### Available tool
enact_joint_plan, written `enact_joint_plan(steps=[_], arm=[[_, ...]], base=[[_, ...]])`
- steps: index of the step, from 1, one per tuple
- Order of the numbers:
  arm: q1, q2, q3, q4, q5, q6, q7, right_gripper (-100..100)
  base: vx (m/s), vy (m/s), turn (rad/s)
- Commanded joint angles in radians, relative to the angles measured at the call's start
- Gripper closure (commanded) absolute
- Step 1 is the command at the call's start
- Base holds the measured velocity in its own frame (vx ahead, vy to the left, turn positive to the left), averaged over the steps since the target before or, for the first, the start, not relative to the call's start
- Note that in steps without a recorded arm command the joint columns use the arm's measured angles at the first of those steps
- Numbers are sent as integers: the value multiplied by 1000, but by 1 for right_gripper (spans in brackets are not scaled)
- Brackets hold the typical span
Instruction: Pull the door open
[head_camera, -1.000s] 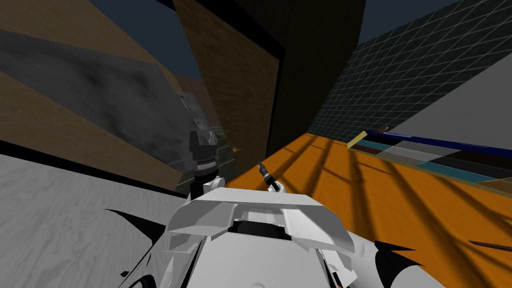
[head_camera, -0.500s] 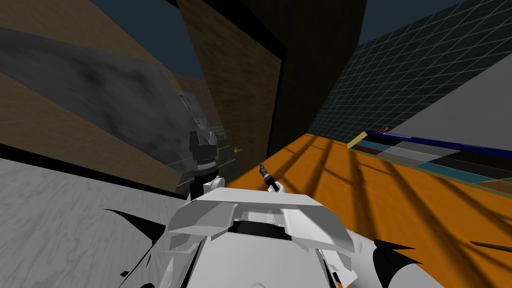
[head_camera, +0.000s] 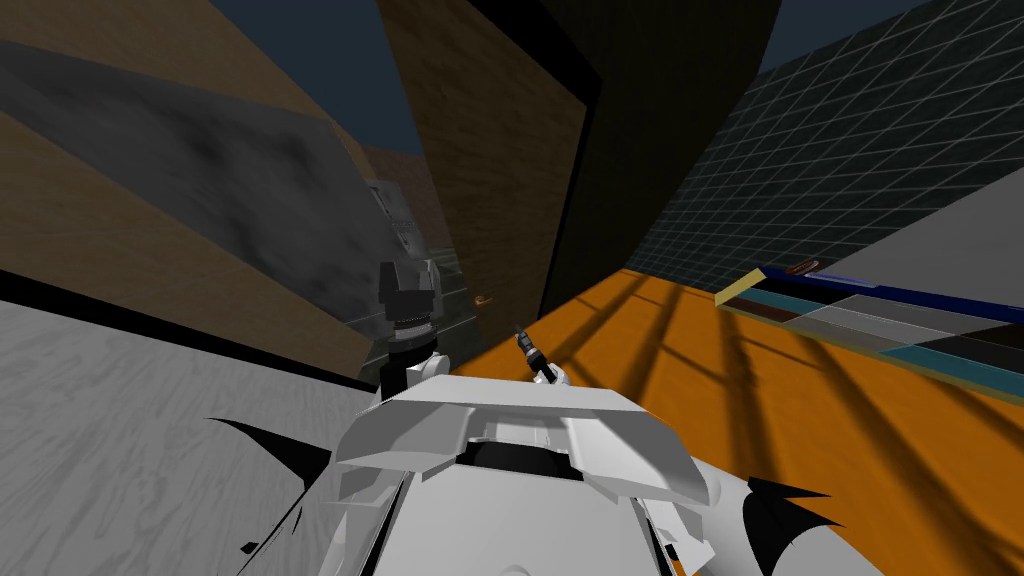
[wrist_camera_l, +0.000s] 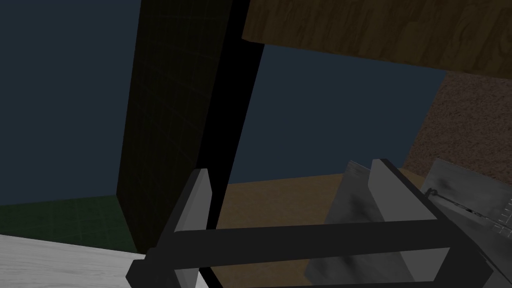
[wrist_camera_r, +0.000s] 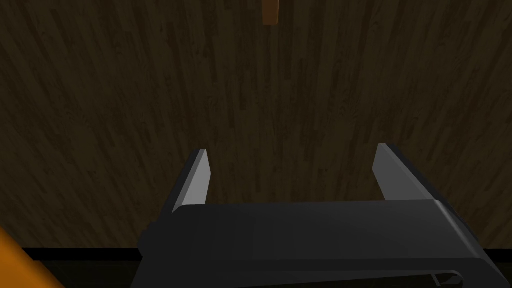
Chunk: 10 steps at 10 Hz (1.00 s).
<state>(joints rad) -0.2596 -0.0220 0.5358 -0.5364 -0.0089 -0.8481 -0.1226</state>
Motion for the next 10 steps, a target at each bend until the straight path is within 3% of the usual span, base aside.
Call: enact_joint_plan(steps=[1, 10], arm=[[0, 0, 0, 1, 0, 0, 0, -100], [-3, 5, -1, 8, 0, -1, 2, -100]], base=[[16, -1, 17], [-2, 4, 8]])
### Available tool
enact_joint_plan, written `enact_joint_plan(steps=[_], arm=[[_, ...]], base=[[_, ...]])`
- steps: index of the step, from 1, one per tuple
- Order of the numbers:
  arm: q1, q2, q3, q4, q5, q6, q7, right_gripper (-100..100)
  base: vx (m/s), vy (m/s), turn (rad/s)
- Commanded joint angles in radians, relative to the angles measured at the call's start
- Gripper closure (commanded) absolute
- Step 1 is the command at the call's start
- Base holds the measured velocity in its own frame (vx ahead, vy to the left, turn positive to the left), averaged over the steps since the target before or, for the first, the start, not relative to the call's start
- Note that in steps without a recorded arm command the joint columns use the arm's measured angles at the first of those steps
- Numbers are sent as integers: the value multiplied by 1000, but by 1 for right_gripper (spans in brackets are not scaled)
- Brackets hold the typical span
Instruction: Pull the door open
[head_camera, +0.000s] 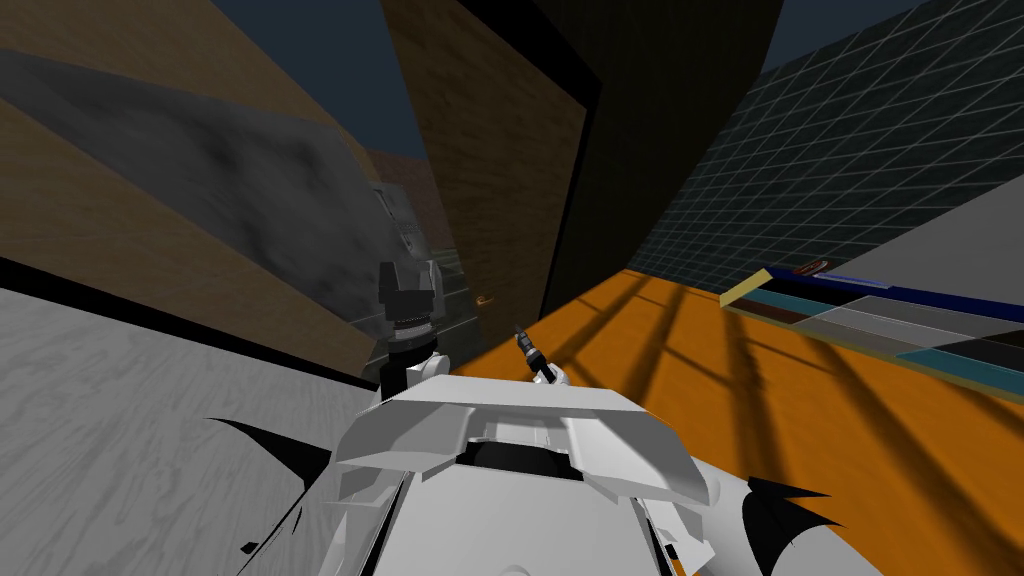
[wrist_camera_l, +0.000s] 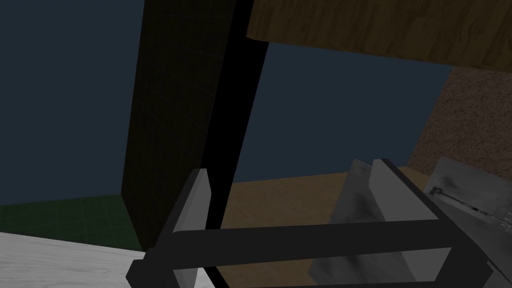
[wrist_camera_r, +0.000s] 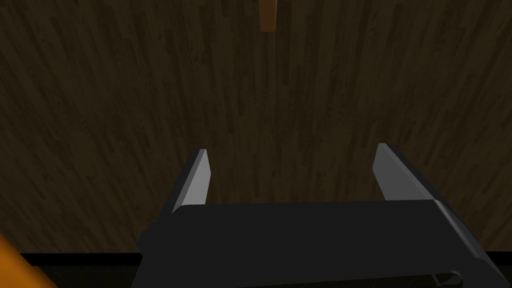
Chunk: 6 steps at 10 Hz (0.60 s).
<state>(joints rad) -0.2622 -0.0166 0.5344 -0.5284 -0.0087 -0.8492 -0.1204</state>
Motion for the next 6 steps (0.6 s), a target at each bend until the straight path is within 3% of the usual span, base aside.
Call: enact_joint_plan(steps=[1, 4, 6], arm=[[0, 0, 0, 0, 0, 0, 0, -100], [0, 0, 0, 0, 0, 0, 0, -100], [7, -39, -16, 24, -6, 26, 12, -100]], base=[[12, 4, 25], [0, -5, -14], [-41, -141, 165]])
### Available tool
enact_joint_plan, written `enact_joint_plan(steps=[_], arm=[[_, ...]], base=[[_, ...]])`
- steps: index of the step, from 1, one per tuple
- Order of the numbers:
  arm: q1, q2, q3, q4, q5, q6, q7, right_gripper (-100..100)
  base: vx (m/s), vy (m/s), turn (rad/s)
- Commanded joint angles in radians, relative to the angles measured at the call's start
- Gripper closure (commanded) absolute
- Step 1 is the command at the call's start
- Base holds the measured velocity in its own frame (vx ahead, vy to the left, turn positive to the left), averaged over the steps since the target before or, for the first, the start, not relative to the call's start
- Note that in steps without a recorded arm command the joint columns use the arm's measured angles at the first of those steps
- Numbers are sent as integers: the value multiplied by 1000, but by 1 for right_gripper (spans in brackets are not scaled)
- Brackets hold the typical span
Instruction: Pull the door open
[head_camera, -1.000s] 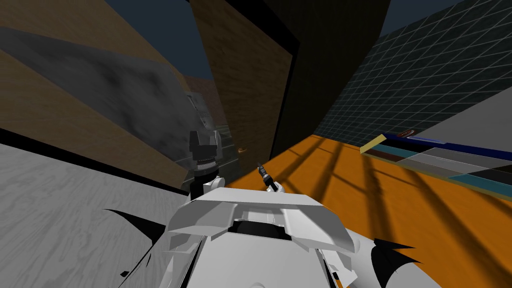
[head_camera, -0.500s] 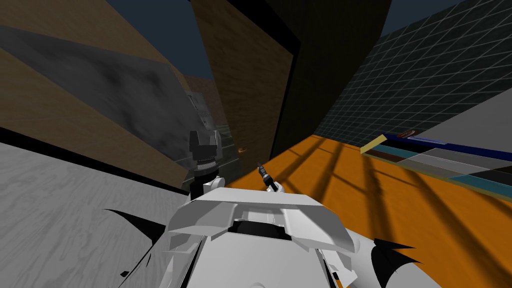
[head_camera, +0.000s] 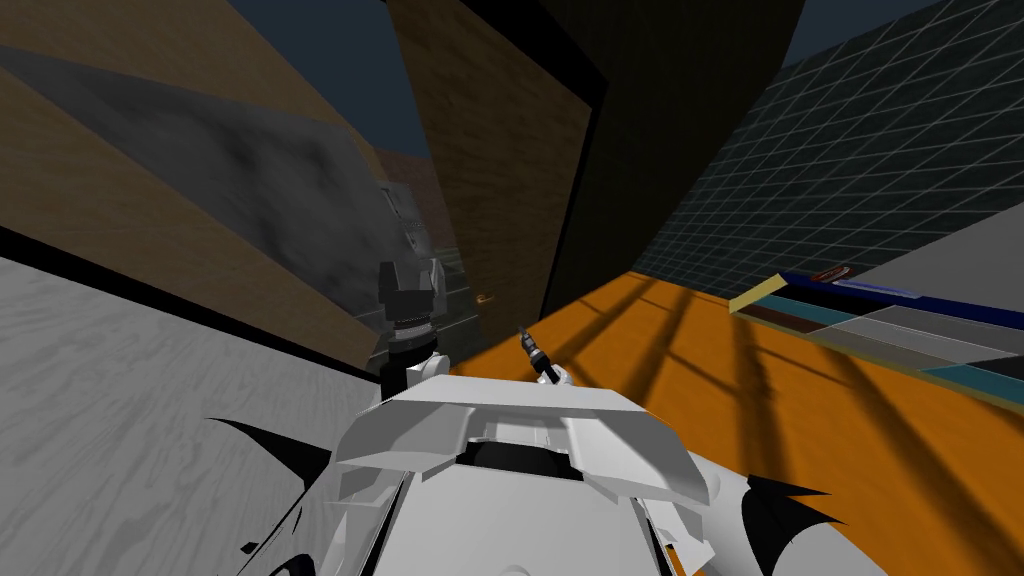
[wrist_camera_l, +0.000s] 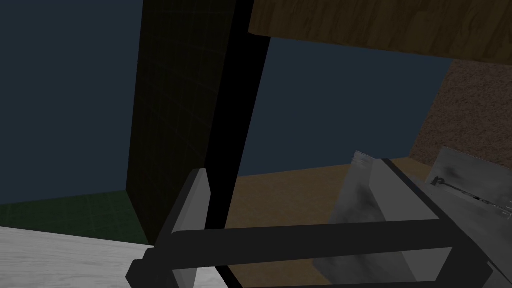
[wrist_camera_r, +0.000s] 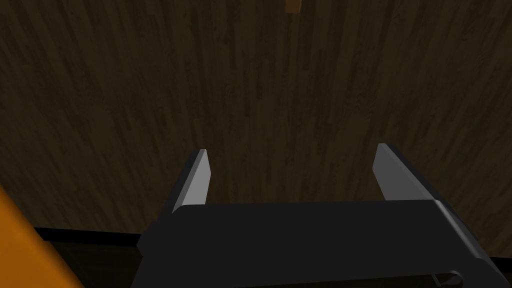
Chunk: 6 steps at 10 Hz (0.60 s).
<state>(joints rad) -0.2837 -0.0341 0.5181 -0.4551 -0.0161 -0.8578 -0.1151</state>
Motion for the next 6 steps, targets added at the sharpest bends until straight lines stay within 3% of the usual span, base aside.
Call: enact_joint_plan(steps=[1, 2, 4, 6], arm=[[28, -22, 0, -49, 1, 35, 6, -100], [26, -5, -4, -41, -2, 33, 12, -100], [25, 1, -4, -41, -2, 31, 13, -100], [23, 12, -4, -40, -2, 28, 14, -100]], base=[[-57, -125, 49], [0, 83, -83], [55, 175, -27], [66, 73, 211]])
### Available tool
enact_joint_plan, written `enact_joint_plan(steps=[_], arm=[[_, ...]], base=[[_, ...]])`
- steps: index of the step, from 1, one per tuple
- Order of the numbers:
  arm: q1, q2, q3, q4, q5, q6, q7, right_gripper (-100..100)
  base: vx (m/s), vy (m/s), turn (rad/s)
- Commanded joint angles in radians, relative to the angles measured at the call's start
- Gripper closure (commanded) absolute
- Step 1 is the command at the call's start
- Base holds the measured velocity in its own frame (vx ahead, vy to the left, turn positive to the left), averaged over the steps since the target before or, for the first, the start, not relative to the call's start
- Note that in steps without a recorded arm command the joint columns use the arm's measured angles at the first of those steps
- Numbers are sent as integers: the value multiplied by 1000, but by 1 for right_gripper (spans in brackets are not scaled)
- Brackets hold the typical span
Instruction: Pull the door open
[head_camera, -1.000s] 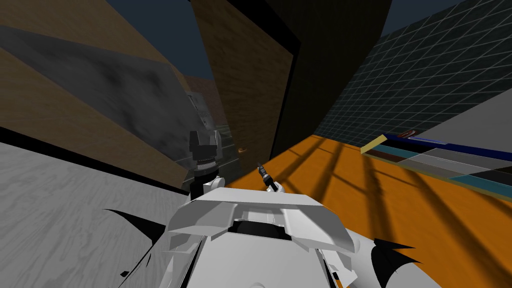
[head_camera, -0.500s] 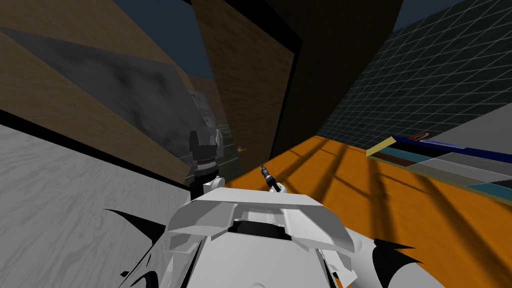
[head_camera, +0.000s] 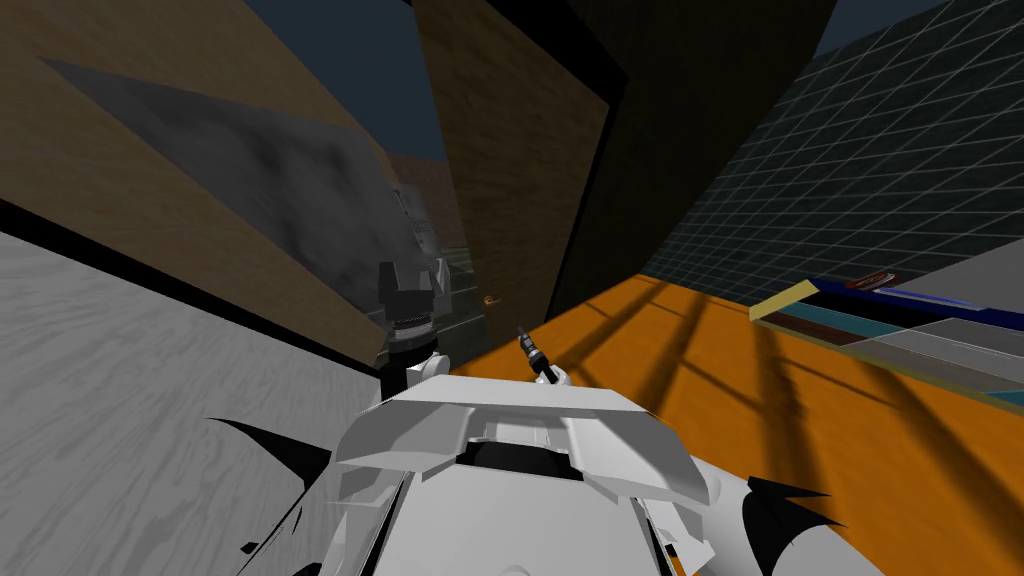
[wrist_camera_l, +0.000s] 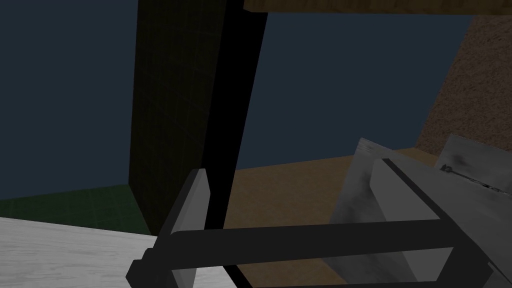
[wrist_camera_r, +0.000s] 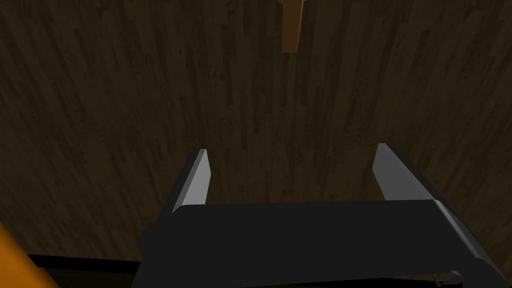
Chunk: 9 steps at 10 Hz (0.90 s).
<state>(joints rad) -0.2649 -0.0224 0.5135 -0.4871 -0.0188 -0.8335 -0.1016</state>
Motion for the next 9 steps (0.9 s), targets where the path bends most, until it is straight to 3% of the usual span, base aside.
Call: enact_joint_plan(steps=[1, 3, 9], arm=[[5, 0, 1, -8, 1, 3, 0, -100], [5, 0, 1, -8, 1, 3, 0, -100], [4, 5, 1, -8, 0, 2, 1, -100]], base=[[44, -21, 11], [8, -36, -75], [4, 6, 20]])
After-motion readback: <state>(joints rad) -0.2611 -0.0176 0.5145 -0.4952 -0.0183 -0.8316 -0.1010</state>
